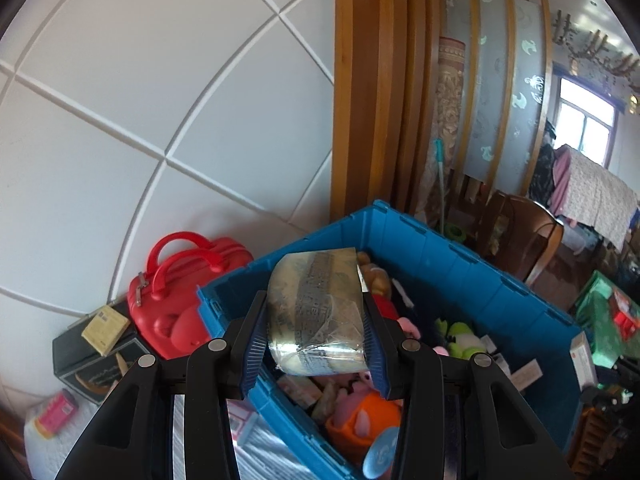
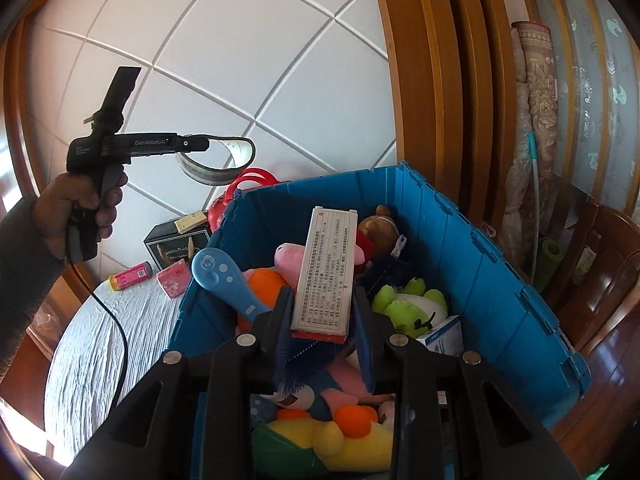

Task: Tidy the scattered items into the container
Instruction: 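Lift and carry the packet and medicine box with both tools over the blue crate, then open both tools to drop the packet and medicine box into the crate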

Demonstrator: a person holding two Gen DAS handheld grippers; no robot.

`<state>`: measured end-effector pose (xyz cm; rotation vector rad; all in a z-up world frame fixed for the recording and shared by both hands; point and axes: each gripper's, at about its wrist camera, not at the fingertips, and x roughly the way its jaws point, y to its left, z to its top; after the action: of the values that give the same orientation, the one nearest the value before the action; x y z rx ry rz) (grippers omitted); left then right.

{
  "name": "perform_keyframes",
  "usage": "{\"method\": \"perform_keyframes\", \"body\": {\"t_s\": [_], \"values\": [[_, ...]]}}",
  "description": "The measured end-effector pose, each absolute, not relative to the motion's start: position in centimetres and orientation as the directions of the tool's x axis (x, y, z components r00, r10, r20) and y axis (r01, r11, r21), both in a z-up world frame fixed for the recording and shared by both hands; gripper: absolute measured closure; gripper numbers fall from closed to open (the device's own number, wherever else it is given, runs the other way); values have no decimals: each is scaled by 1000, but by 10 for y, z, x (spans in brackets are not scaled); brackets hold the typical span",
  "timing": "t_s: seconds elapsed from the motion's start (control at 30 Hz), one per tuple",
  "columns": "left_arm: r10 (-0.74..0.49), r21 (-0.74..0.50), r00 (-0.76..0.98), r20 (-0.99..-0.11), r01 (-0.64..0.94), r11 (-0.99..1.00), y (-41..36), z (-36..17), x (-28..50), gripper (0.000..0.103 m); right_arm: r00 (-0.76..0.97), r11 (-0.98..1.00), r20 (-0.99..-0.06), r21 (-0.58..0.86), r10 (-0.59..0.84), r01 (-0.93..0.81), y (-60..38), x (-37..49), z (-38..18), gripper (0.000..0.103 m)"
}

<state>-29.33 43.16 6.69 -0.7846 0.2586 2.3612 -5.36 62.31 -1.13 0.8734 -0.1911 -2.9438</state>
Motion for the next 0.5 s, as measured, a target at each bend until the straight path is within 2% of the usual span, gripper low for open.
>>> {"method": "perform_keyframes", "body": {"t_s": [0.43, 0.47, 0.5], "values": [[467, -7, -621, -629, -597, -803, 478, 50, -337, 60, -818, -989, -574, 137, -33, -56, 650, -66, -23, 75], [450, -4, -630, -633, -579, -815, 479, 49, -340, 58, -818, -989, -575, 133, -23, -65, 652, -67, -23, 74], [442, -7, -627, -642, -571, -821, 479, 48, -343, 52, -811, -990, -585, 117, -4, -79, 652, -70, -25, 69]]}}
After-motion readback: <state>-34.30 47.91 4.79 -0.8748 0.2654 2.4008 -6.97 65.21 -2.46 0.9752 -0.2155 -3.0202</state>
